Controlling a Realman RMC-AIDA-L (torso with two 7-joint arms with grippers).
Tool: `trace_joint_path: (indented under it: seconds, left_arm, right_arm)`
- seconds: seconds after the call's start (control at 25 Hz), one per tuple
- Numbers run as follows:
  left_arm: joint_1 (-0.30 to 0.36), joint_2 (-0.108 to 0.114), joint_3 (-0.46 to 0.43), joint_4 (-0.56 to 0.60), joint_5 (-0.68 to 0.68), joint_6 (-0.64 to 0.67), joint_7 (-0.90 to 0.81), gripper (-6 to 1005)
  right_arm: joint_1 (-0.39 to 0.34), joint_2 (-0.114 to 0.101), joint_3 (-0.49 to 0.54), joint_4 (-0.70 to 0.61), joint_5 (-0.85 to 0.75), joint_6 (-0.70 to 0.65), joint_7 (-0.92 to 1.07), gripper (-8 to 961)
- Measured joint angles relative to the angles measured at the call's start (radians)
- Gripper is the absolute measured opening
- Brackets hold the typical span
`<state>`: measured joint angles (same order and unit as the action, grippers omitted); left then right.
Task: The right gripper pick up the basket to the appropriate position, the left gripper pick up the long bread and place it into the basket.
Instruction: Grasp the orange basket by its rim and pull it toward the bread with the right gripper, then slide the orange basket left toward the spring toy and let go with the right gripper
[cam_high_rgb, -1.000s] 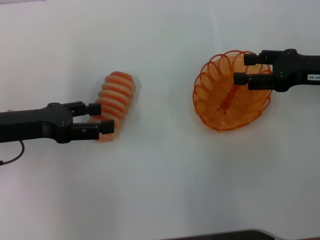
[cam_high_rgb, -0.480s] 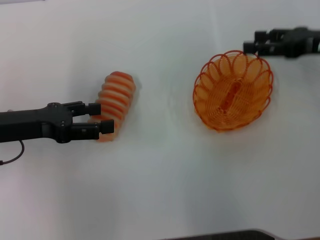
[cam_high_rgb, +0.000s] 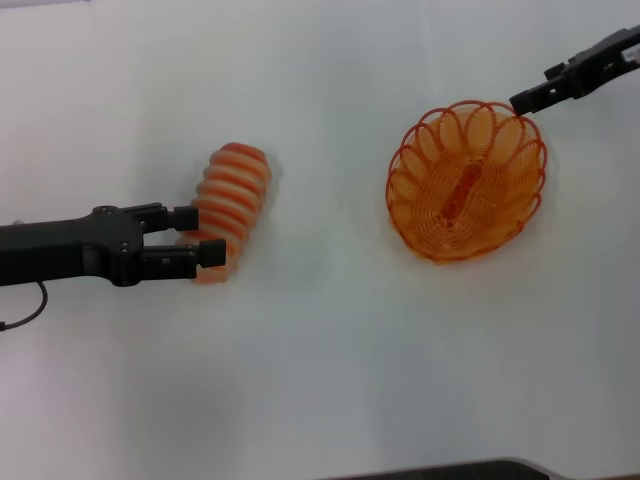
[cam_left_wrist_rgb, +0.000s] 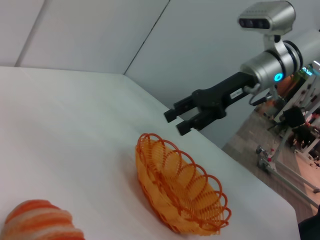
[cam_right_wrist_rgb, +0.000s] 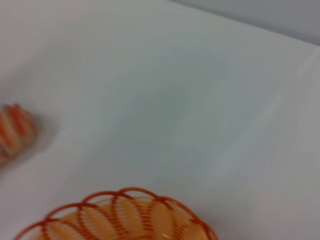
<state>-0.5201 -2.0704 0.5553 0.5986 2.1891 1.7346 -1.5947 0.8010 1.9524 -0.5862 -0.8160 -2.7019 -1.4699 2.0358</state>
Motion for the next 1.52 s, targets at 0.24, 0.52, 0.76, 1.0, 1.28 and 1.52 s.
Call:
trace_joint_path:
  seconds: [0.24, 0.52, 0.76, 1.0, 1.28, 1.52]
  left_arm:
    - [0.005, -0.007, 0.000, -0.004, 0.000, -0.012, 0.005, 885]
    - [0.006, -0.012, 0.000, -0.006, 0.000, -0.027, 0.006, 885]
    - [0.006, -0.013, 0.000, -0.006, -0.001, -0.039, 0.005, 886]
    - [-0.002, -0.017, 0.000, -0.015, -0.009, -0.052, 0.005, 886]
    - [-0.013, -0.018, 0.000, -0.030, -0.009, -0.063, 0.006, 886]
    - [-0.010, -0.017, 0.000, -0.033, -0.009, -0.082, 0.005, 885]
  right_arm:
    - [0.027, 0.026, -0.111, 0.060, -0.031, 0.138, 0.040, 782]
    - [0.044, 0.045, -0.172, 0.137, -0.030, 0.233, 0.041, 750]
    - [0.042, 0.044, -0.174, 0.144, -0.034, 0.207, 0.041, 723]
    - [0.037, 0.039, -0.175, 0.144, -0.034, 0.198, 0.042, 531]
    - [0.011, 0.032, -0.127, 0.128, 0.008, 0.157, 0.066, 164]
    - [-0.061, 0.004, -0.003, 0.116, 0.177, 0.053, 0.100, 99]
